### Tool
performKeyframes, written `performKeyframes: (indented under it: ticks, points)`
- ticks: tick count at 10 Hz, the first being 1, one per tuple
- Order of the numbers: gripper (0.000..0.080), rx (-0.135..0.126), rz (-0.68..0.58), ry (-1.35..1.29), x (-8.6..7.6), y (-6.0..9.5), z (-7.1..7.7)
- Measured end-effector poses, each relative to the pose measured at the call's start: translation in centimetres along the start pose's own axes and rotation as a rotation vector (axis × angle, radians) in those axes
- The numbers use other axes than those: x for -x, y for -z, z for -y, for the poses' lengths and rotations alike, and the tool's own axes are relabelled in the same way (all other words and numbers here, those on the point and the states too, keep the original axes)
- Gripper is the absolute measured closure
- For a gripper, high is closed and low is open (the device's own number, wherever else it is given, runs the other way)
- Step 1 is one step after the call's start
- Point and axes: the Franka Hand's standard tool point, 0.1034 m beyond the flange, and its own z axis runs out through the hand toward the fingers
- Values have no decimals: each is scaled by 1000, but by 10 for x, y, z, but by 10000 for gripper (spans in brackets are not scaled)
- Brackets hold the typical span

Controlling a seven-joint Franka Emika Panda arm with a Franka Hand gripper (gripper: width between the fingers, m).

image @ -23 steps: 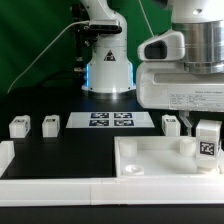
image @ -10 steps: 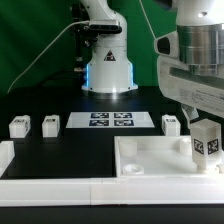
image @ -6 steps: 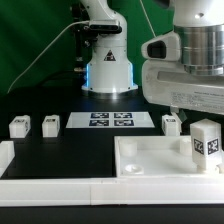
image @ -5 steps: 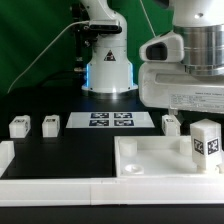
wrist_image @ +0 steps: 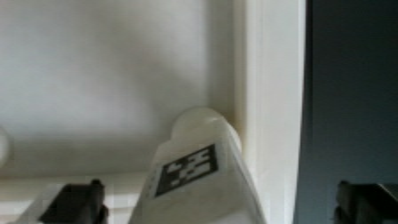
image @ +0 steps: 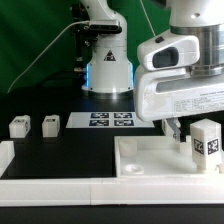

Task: Assemble one leg

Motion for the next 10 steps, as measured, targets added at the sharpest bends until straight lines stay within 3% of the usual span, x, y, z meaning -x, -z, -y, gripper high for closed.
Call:
performKeyframes:
  ticks: [4, 6, 7, 8, 10]
  points:
    - [150, 10, 1, 290, 0, 0, -3]
    - [383, 10, 1, 289, 0, 0, -3]
    - [383, 10, 1, 289, 0, 0, -3]
    - [509, 11, 1, 289, 0, 0, -3]
    - [509, 10, 1, 256, 0, 0, -3]
